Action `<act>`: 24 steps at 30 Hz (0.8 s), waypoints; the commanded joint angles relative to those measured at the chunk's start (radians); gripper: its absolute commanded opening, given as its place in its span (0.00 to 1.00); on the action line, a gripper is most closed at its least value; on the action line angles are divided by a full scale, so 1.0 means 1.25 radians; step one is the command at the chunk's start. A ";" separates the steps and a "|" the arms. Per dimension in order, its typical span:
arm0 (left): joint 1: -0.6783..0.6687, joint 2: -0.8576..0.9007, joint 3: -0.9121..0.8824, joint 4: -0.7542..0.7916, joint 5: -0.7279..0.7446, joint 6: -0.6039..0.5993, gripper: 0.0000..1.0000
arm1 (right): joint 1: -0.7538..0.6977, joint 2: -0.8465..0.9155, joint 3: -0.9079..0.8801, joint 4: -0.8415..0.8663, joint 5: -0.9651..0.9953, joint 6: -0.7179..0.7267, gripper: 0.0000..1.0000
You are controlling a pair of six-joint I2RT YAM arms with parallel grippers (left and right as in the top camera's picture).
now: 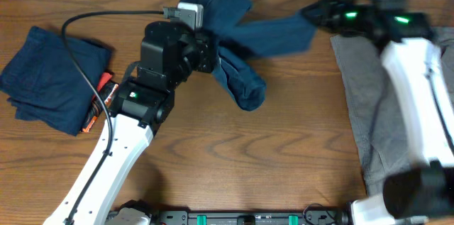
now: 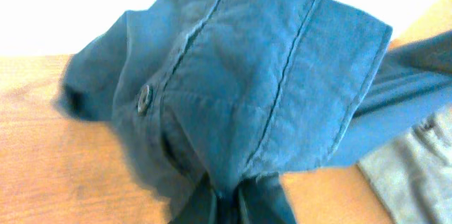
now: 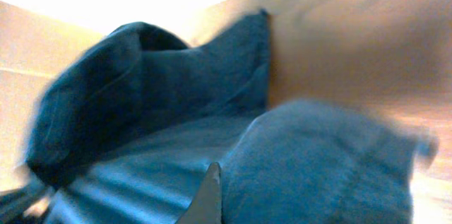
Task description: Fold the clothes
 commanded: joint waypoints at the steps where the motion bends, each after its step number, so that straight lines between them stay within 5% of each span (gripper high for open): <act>1: 0.031 -0.022 0.010 -0.043 -0.046 0.006 0.17 | -0.053 -0.054 -0.006 -0.069 0.136 -0.091 0.01; 11: 0.053 -0.018 0.003 -0.525 -0.131 0.006 0.26 | -0.053 -0.088 -0.056 -0.433 0.469 -0.195 0.01; 17: 0.053 -0.015 -0.009 -0.510 -0.098 -0.053 0.43 | -0.053 -0.088 -0.139 -0.471 0.530 -0.196 0.01; 24: 0.053 0.061 -0.017 -0.445 -0.067 -0.120 0.50 | -0.052 -0.088 -0.174 -0.471 0.536 -0.196 0.01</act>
